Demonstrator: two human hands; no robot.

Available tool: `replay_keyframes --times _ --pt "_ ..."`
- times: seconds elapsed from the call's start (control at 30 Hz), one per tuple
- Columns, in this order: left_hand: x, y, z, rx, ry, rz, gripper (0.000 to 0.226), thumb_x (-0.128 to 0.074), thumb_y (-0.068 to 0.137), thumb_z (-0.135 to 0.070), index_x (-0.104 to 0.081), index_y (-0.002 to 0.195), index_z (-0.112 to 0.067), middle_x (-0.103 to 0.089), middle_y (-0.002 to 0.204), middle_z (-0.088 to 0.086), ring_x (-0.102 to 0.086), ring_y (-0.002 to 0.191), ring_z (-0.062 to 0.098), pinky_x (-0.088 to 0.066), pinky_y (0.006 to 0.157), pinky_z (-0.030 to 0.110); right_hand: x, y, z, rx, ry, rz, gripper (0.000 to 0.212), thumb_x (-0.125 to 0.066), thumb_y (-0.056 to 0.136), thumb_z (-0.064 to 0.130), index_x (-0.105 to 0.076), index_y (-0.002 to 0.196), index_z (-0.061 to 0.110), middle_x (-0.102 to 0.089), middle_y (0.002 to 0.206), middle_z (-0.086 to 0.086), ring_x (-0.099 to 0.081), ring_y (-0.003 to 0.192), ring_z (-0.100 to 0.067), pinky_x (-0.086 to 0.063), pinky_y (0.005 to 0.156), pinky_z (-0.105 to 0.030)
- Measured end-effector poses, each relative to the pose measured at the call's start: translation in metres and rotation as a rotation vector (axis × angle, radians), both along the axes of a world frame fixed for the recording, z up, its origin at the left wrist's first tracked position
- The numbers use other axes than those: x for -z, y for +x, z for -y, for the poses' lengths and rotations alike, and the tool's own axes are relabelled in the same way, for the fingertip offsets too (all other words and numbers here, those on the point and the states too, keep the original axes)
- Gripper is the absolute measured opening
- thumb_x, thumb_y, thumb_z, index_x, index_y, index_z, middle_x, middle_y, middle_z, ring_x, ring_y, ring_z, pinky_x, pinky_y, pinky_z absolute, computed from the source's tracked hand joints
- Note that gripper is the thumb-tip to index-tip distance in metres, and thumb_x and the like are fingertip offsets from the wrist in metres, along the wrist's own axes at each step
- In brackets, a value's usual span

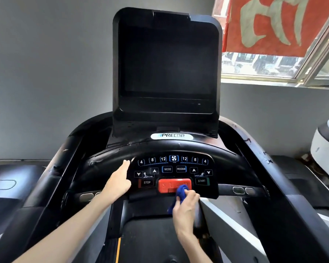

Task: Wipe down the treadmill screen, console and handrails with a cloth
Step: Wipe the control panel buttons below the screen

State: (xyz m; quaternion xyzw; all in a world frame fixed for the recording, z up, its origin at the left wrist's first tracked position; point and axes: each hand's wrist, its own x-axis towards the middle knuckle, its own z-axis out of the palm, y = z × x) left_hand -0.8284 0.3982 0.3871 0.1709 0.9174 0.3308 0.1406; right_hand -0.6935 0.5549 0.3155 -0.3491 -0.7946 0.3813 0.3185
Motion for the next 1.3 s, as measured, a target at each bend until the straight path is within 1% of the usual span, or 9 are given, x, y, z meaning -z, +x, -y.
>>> replay_keyframes --times 0.13,0.33,0.5,0.63,0.77,0.93,1.07,1.13,1.3 --pt "-0.001 0.004 0.011 0.009 -0.025 0.026 0.080 -0.036 0.077 0.013 -0.019 0.151 -0.013 -0.016 0.158 0.002 -0.021 0.144 0.018 -0.020 0.113 0.022 0.009 0.001 0.015 -0.202 0.147 0.096 0.018 -0.062 0.085 0.004 -0.050 0.095 0.013 -0.045 0.099 -0.001 -0.057 0.073 -0.027 -0.042 0.062 -0.031" --pt "0.001 0.008 0.027 -0.008 -0.056 0.043 0.076 -0.036 0.078 0.012 -0.023 0.150 -0.012 -0.023 0.156 0.005 -0.025 0.143 0.018 -0.023 0.113 0.022 0.009 0.022 -0.031 -0.233 0.432 0.216 0.028 -0.073 0.079 0.012 -0.060 0.102 0.022 -0.050 0.094 0.002 -0.052 0.063 -0.020 -0.042 0.049 -0.031" --pt "-0.001 0.014 0.029 -0.003 -0.080 0.099 0.075 -0.037 0.079 0.009 -0.024 0.150 -0.015 -0.037 0.149 0.008 -0.039 0.135 0.023 -0.035 0.108 0.027 0.013 0.007 0.002 -0.225 0.463 0.294 0.051 -0.075 0.063 -0.003 -0.060 0.106 0.019 -0.052 0.098 -0.002 -0.053 0.062 -0.022 -0.047 0.049 -0.032" --pt "-0.003 0.015 0.025 0.043 -0.100 0.110 0.075 -0.037 0.079 0.008 -0.023 0.150 -0.015 -0.041 0.147 0.010 -0.044 0.131 0.024 -0.039 0.104 0.028 0.007 0.015 -0.026 -0.302 0.634 0.339 0.060 -0.080 0.053 -0.004 -0.063 0.105 0.022 -0.053 0.092 0.000 -0.048 0.059 -0.019 -0.045 0.047 -0.030" --pt "-0.006 0.016 0.024 0.059 -0.120 0.091 0.074 -0.036 0.081 0.008 -0.024 0.149 -0.015 -0.037 0.149 0.009 -0.045 0.130 0.024 -0.041 0.102 0.028 0.003 0.014 -0.023 -0.239 0.503 0.369 0.051 -0.082 0.054 -0.003 -0.067 0.098 0.018 -0.053 0.093 -0.003 -0.052 0.058 -0.021 -0.044 0.045 -0.029" --pt "-0.002 0.020 0.031 0.073 -0.123 0.083 0.072 -0.035 0.082 0.010 -0.024 0.150 -0.015 -0.026 0.155 0.004 -0.029 0.141 0.018 -0.028 0.112 0.024 0.003 0.013 -0.001 -0.343 0.353 0.289 0.033 -0.070 0.078 0.006 -0.063 0.108 0.015 -0.049 0.097 0.000 -0.056 0.057 -0.019 -0.047 0.053 -0.027" --pt "0.003 0.018 0.046 0.039 -0.145 0.124 0.073 -0.035 0.081 0.007 -0.026 0.149 -0.019 -0.033 0.152 0.004 -0.034 0.139 0.020 -0.033 0.110 0.027 -0.013 0.012 -0.001 -0.377 0.322 0.195 0.027 -0.067 0.083 0.010 -0.059 0.107 0.016 -0.050 0.098 0.003 -0.058 0.065 -0.019 -0.038 0.057 -0.021" --pt "0.004 0.018 0.051 0.002 -0.158 0.139 0.072 -0.036 0.082 0.005 -0.027 0.149 -0.021 -0.041 0.147 0.006 -0.041 0.133 0.021 -0.038 0.101 0.023 -0.016 -0.006 0.012 -0.382 0.314 0.188 0.023 -0.067 0.083 0.009 -0.057 0.103 0.014 -0.050 0.100 0.000 -0.058 0.065 -0.023 -0.032 0.056 -0.020" --pt "0.002 0.016 0.066 -0.059 -0.196 0.133 0.067 -0.036 0.086 0.002 -0.029 0.147 -0.024 -0.054 0.133 0.001 -0.051 0.120 0.019 -0.039 0.091 0.022 -0.007 -0.045 0.068 -0.425 0.274 0.261 0.015 -0.063 0.082 0.006 -0.051 0.092 0.009 -0.050 0.099 -0.005 -0.057 0.067 -0.031 -0.031 0.056 -0.030"
